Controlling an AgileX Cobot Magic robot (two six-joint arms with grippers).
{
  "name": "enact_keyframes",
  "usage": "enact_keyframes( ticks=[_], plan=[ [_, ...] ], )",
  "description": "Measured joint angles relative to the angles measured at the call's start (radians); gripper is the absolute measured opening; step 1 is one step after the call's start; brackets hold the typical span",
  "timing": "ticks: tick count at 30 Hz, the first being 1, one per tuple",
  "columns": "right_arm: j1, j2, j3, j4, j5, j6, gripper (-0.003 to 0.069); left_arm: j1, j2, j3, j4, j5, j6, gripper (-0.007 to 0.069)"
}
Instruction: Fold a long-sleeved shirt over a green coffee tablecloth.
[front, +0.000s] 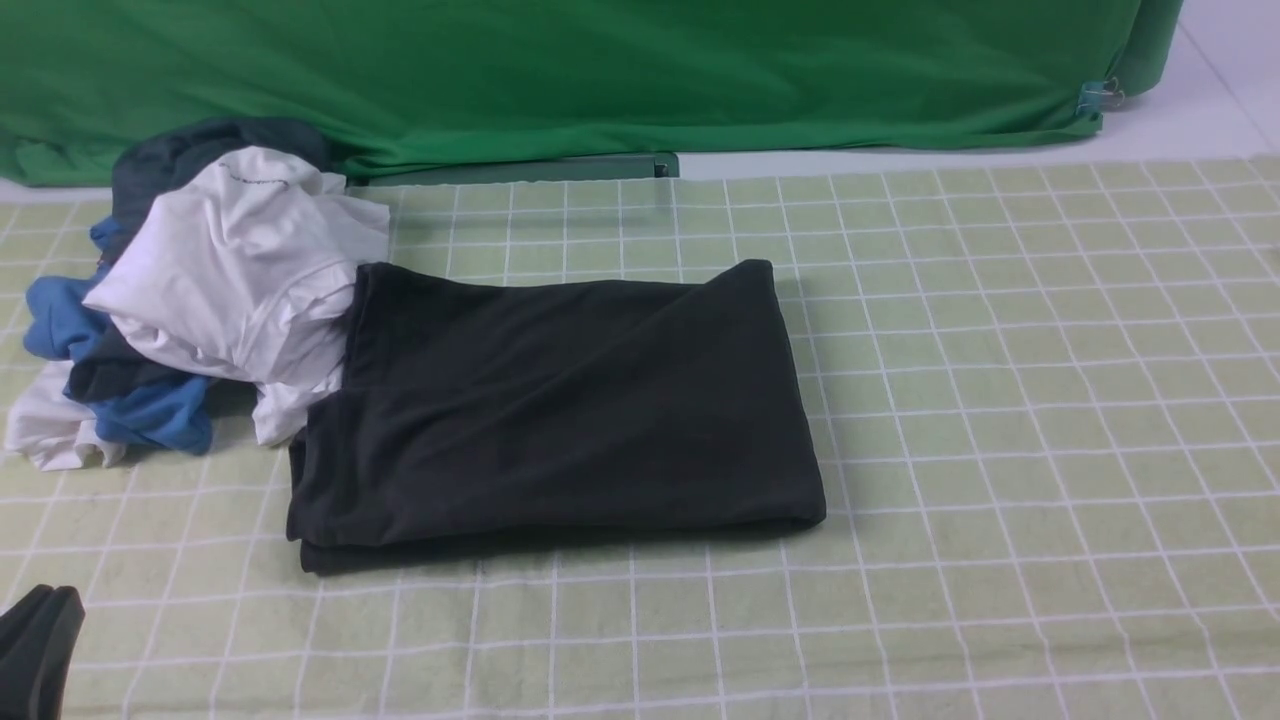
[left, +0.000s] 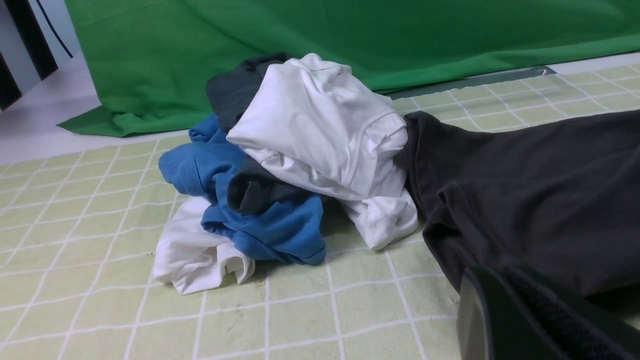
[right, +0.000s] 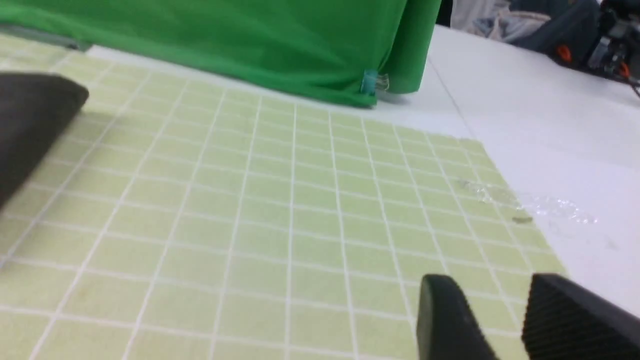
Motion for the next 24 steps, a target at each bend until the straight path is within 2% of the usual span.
enact_keyframes(
  ticks=[6, 12, 18, 24],
  plan=[
    [0.0, -0.028, 0.058, 0.001, 0.009, 0.079, 0.024, 0.0, 0.0, 0.0, 0.0, 0.003, 0.0, 0.0013],
    [0.006, -0.028, 0.058, 0.001, 0.016, 0.09, 0.024, 0.0, 0.0, 0.0, 0.0, 0.003, 0.0, 0.0014],
    [0.061, -0.028, 0.058, 0.001, 0.016, 0.094, 0.024, 0.0, 0.0, 0.0, 0.0, 0.003, 0.003, 0.0014],
    [0.062, -0.028, 0.058, 0.001, 0.017, 0.097, 0.024, 0.0, 0.0, 0.0, 0.0, 0.003, 0.003, 0.0014]
  ],
)
